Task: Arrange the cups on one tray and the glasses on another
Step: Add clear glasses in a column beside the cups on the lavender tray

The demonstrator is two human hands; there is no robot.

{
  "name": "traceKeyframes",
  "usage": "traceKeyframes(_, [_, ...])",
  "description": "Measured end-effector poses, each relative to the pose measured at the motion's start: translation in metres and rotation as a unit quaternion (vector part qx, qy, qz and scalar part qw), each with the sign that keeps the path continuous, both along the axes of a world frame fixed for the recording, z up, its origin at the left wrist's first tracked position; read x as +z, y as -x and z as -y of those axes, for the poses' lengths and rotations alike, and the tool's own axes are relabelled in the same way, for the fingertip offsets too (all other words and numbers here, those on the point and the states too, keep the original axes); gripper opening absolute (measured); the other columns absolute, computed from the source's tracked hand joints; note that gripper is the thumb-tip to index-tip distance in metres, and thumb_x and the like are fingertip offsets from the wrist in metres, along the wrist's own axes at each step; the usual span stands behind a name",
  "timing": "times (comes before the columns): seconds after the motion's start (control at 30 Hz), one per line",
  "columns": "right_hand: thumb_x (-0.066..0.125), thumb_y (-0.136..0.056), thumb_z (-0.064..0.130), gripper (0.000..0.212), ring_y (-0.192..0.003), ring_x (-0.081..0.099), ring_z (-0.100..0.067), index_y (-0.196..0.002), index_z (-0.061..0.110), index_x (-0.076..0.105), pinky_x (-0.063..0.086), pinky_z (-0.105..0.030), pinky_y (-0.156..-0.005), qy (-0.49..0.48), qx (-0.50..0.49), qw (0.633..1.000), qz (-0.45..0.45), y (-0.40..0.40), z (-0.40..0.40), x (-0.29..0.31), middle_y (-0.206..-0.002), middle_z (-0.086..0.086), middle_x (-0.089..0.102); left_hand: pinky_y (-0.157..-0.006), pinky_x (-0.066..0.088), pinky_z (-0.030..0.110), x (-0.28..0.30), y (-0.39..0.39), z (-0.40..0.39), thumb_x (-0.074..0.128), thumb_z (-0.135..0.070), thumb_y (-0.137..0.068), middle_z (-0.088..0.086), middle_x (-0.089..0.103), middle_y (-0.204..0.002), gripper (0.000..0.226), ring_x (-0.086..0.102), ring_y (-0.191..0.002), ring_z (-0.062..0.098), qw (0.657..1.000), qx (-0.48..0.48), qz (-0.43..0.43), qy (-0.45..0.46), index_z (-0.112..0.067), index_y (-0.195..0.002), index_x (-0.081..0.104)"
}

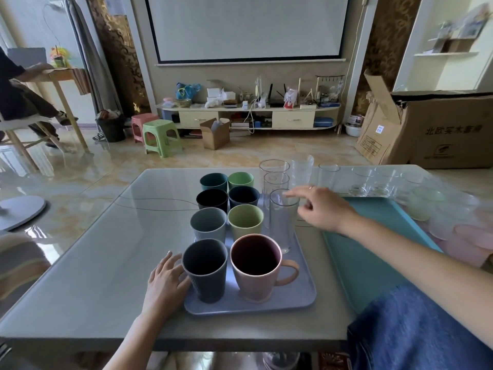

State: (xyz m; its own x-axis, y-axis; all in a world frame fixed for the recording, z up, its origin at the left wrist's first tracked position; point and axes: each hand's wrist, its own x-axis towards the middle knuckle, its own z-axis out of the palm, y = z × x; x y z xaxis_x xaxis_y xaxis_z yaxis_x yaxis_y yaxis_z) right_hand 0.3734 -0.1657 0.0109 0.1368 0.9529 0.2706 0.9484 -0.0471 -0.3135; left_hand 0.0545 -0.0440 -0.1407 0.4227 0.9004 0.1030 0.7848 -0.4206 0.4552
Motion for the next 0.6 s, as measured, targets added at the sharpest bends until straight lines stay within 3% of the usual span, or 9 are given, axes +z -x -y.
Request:
traceKeyframes(0.07, [0.044,-0.087,-0.001,0.044,-0.036,0.041,-0.006,-0.123,0.018,0.061,0.032,-0.013,-0.041,-0.086,-0.028,0.995,-0.049,-0.017,-0.004,0.005,-0.105,0.008,0.065,-0.115,0.02,0.038,0.005,-0.007,-0.006,0.05,-0.038,-0.09,-0.002,0.04,-0.148,0.045,0.018,-0.144,0.016,0.999,0.019,0.025,0.005,-0.025,-0.133,0.052])
traceKeyframes(0.1, [0.043,-0.088,-0.004,0.044,-0.039,0.041,-0.005,-0.123,0.015,0.06,0.033,-0.015,-0.042,-0.115,-0.054,0.99,-0.057,-0.028,-0.01,0.008,-0.107,0.003,0.065,-0.115,0.022,0.039,0.008,-0.01,-0.01,0.057,-0.033,-0.089,0.0,0.04,-0.148,0.045,0.019,-0.144,0.018,0.999,0.023,0.041,0.004,-0.023,-0.132,0.052])
traceKeyframes(0.17, [0.041,-0.087,-0.006,0.045,-0.064,0.057,-0.016,-0.125,0.013,0.056,0.045,-0.023,-0.056,-0.12,-0.102,0.987,-0.037,-0.05,-0.027,0.014,-0.121,-0.007,0.061,-0.115,0.023,0.042,0.011,-0.015,-0.025,0.063,-0.029,-0.087,0.005,0.038,-0.149,0.05,0.019,-0.145,0.022,0.998,0.023,0.063,0.004,-0.023,-0.135,0.049])
traceKeyframes(0.23, [0.04,-0.087,-0.006,0.047,-0.094,0.06,-0.023,-0.128,0.015,0.052,0.048,-0.03,-0.072,-0.08,-0.13,0.988,-0.005,-0.071,-0.05,0.015,-0.129,-0.009,0.057,-0.116,0.02,0.044,0.016,-0.02,-0.044,0.063,-0.032,-0.087,0.007,0.032,-0.152,0.057,0.014,-0.146,0.023,0.996,0.044,0.076,0.03,-0.025,-0.139,0.043])
traceKeyframes(0.3, [0.04,-0.088,-0.004,0.048,-0.096,0.058,-0.023,-0.132,0.015,0.048,0.044,-0.03,-0.07,-0.039,-0.143,0.989,0.029,-0.088,-0.078,0.013,-0.134,-0.009,0.053,-0.118,0.012,0.046,0.015,-0.028,-0.062,0.059,-0.038,-0.089,0.006,0.026,-0.155,0.056,0.006,-0.147,0.023,0.993,0.067,0.076,0.059,-0.024,-0.141,0.04])
traceKeyframes(0.43, [0.044,-0.092,0.004,0.047,-0.111,0.056,-0.029,-0.137,0.017,0.04,0.049,-0.036,-0.08,0.023,-0.177,0.981,0.079,-0.111,-0.133,0.0,-0.14,-0.008,0.048,-0.117,0.003,0.045,0.0,-0.039,-0.069,0.04,-0.048,-0.095,-0.002,0.012,-0.159,0.046,-0.003,-0.147,0.017,0.996,0.046,-0.071,-0.002,-0.034,-0.138,0.04])
traceKeyframes(0.5, [0.05,-0.093,0.014,0.043,-0.115,0.054,-0.03,-0.135,0.017,0.041,0.046,-0.036,-0.083,0.067,-0.19,0.976,0.086,-0.12,-0.156,-0.011,-0.138,-0.009,0.048,-0.116,0.003,0.045,-0.002,-0.038,-0.068,0.026,-0.056,-0.091,-0.003,0.011,-0.159,0.053,-0.003,-0.147,0.016,0.994,0.035,-0.098,-0.016,-0.037,-0.14,0.037])
traceKeyframes(0.6, [0.056,-0.093,0.023,0.035,-0.107,0.056,-0.034,-0.125,0.013,0.044,0.046,-0.038,-0.083,0.095,-0.213,0.97,0.074,-0.128,-0.179,-0.026,-0.124,-0.014,0.056,-0.116,0.004,0.044,-0.002,-0.038,-0.07,0.009,-0.064,-0.071,-0.007,0.017,-0.157,0.077,0.001,-0.147,0.013,0.996,0.051,-0.073,-0.012,-0.04,-0.137,0.04])
